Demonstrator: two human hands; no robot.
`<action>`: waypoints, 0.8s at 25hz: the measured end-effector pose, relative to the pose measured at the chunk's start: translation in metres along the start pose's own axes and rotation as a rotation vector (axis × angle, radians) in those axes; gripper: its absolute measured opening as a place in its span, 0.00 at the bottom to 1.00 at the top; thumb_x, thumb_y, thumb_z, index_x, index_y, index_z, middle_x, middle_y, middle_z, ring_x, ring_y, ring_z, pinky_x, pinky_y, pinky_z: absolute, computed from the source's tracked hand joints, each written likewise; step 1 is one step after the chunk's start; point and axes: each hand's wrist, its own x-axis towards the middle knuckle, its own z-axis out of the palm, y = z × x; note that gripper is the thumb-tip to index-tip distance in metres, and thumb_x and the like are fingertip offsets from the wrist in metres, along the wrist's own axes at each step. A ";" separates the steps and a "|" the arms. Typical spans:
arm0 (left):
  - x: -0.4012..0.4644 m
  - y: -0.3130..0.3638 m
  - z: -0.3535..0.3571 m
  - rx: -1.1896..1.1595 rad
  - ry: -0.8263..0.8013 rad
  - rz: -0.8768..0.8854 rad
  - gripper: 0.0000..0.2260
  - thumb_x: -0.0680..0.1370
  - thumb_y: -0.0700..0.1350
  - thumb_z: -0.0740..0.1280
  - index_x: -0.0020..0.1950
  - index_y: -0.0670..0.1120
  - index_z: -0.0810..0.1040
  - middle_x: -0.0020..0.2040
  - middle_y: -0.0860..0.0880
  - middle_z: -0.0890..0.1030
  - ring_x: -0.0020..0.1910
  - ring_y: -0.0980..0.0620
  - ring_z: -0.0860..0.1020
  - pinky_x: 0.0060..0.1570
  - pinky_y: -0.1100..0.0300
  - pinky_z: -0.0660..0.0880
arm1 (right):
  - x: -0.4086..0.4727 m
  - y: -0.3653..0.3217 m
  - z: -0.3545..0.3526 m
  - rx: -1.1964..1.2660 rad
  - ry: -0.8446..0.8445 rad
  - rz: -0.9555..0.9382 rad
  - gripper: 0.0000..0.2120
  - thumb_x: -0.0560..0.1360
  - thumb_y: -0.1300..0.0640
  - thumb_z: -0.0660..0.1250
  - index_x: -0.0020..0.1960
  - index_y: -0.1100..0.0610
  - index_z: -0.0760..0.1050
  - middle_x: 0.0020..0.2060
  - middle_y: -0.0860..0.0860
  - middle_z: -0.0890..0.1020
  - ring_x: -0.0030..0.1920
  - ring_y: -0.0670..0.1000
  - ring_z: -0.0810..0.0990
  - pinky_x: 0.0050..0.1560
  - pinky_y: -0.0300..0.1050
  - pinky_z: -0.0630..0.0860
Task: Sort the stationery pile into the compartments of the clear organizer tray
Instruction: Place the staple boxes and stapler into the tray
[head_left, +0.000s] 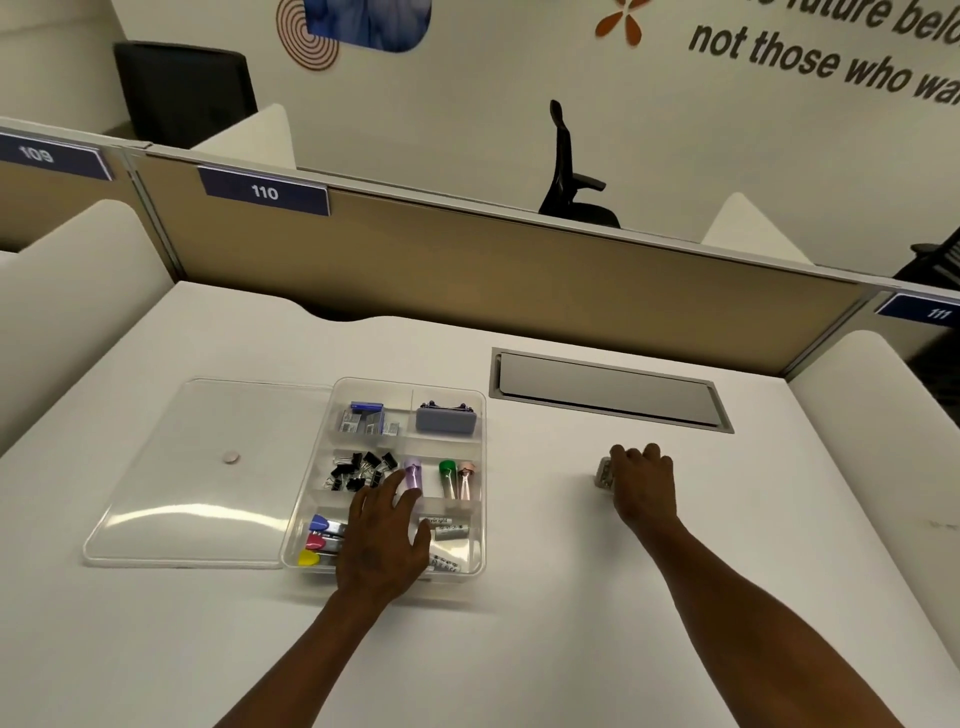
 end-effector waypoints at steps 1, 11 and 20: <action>-0.001 0.000 0.000 0.000 -0.002 -0.002 0.19 0.74 0.56 0.66 0.63 0.50 0.77 0.71 0.47 0.72 0.69 0.45 0.70 0.72 0.47 0.63 | -0.002 -0.004 -0.001 0.037 0.008 -0.019 0.19 0.64 0.64 0.70 0.53 0.56 0.72 0.41 0.55 0.83 0.45 0.62 0.77 0.42 0.49 0.67; 0.000 0.001 -0.003 0.075 -0.028 0.007 0.24 0.78 0.64 0.56 0.67 0.52 0.75 0.76 0.44 0.66 0.76 0.44 0.61 0.73 0.49 0.59 | 0.010 -0.126 -0.089 0.662 0.280 -0.185 0.26 0.65 0.45 0.78 0.60 0.52 0.76 0.51 0.51 0.82 0.48 0.54 0.80 0.45 0.44 0.74; -0.004 0.007 -0.014 0.052 -0.034 -0.006 0.23 0.79 0.64 0.54 0.63 0.53 0.78 0.72 0.46 0.71 0.72 0.44 0.69 0.71 0.50 0.58 | 0.038 -0.219 -0.092 0.425 0.063 -0.354 0.23 0.70 0.50 0.72 0.64 0.50 0.73 0.58 0.52 0.79 0.57 0.55 0.77 0.60 0.51 0.70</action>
